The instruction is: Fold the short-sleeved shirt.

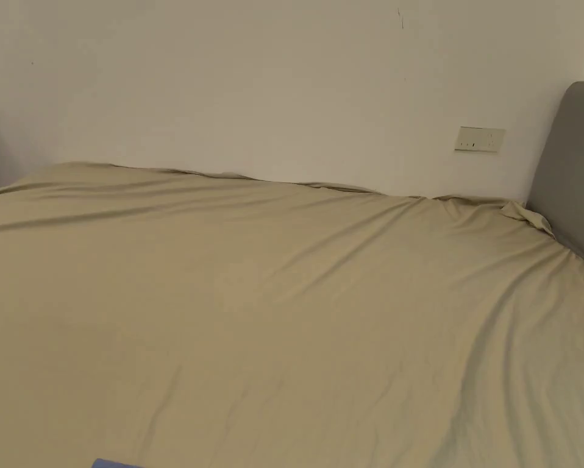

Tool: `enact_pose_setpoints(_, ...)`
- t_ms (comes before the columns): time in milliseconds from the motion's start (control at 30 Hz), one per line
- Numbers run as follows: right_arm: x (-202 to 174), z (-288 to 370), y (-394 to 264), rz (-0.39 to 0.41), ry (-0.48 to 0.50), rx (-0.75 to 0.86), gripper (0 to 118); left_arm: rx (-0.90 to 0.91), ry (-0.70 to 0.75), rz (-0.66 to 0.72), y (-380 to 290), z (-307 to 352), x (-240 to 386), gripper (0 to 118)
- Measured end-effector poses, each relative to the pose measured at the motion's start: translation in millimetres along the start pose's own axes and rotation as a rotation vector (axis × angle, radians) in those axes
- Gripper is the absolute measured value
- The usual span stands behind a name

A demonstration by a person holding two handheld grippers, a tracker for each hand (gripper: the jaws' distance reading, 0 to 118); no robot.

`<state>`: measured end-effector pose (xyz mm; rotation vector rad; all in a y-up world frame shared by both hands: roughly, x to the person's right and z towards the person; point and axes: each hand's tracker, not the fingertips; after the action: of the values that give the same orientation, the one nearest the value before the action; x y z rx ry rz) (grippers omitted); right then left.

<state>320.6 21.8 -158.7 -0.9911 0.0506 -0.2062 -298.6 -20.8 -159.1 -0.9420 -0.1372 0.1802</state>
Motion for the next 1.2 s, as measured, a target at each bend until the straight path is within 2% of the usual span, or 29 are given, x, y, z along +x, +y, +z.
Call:
enact_pose_setpoints(100,-2.2,-5.7,-8.0,0.011,-0.020,-0.004,6,-0.023,-0.068,0.089,-12.7,-13.3,-15.9,1)
enact_pose_setpoints(133,4.5,-8.5,-9.0,0.009,0.000,0.001,7,-0.019,-0.083,0.116,-12.6,-11.3,-18.8,4)
enact_pose_setpoints(167,4.1,-4.6,-7.6,0.002,0.012,0.001,10,-0.003,-0.090,0.150,-11.0,-3.4,-20.5,11)
enact_pose_setpoints(200,1.9,2.2,-6.3,-0.005,0.013,0.006,25,0.008,-0.099,0.182,-9.3,4.6,-21.2,25)
enact_pose_setpoints(233,-1.5,9.4,-6.1,-0.001,0.008,0.016,60,0.013,-0.084,0.185,-7.0,13.3,-20.4,55)
enact_pose_setpoints(267,-6.1,20.8,-6.0,0.023,-0.015,0.037,81,0.024,-0.057,0.194,-3.7,23.6,-18.4,81)
enact_pose_setpoints(300,-12.2,32.4,-4.7,0.053,-0.026,0.072,91,0.026,-0.005,0.187,-0.7,38.3,-12.4,89)
enact_pose_setpoints(433,-37.8,63.9,3.2,0.120,-0.022,0.195,92,0.219,0.036,0.121,16.1,77.7,7.5,89)
enact_pose_setpoints(500,-51.2,69.5,9.6,0.134,-0.032,0.237,86,0.283,0.052,0.080,27.0,85.2,17.6,89)
enact_pose_setpoints(533,-56.5,70.8,11.0,0.140,-0.041,0.254,62,0.308,0.068,0.068,29.9,85.6,21.5,88)
enact_pose_setpoints(567,-60.4,70.5,13.7,0.138,-0.046,0.266,29,0.325,0.089,0.045,32.9,84.1,28.5,80)
enact_pose_setpoints(600,-63.6,69.5,16.1,0.140,-0.051,0.272,3,0.322,0.113,0.026,35.7,81.6,32.3,63)
enact_pose_setpoints(633,-66.5,65.4,18.5,0.143,-0.072,0.277,3,0.296,0.125,0.004,40.2,77.6,35.2,17)
enact_pose_setpoints(667,-69.2,65.1,18.1,0.145,-0.096,0.285,3,0.288,0.122,-0.008,42.5,74.2,37.1,0)
enact_pose_setpoints(833,-76.5,62.1,20.2,0.197,-0.073,0.264,3,0.295,0.135,0.011,55.6,64.6,28.5,0)
enact_pose_setpoints(933,-75.8,61.0,21.5,0.209,-0.072,0.258,3,0.227,0.004,0.073,70.8,53.4,-5.4,0)
enact_pose_setpoints(967,-75.0,61.2,23.3,0.210,-0.070,0.252,3,0.159,-0.075,0.106,73.7,43.8,-19.8,6)
enact_pose_setpoints(1000,-74.4,61.5,24.4,0.211,-0.070,0.248,3,0.112,-0.124,0.135,77.4,35.2,-32.6,29)
enact_pose_setpoints(1033,-73.9,62.0,25.1,0.216,-0.070,0.247,3,0.068,-0.150,0.168,77.9,25.9,-45.4,78)
enact_pose_setpoints(1067,-75.9,63.7,25.5,0.222,-0.072,0.246,3,0.007,-0.203,0.177,77.1,14.6,-56.8,101)
enact_pose_setpoints(1200,-74.0,66.8,27.8,0.226,-0.066,0.241,3,-0.094,-0.301,0.283,65.6,-14.1,-81.3,103)
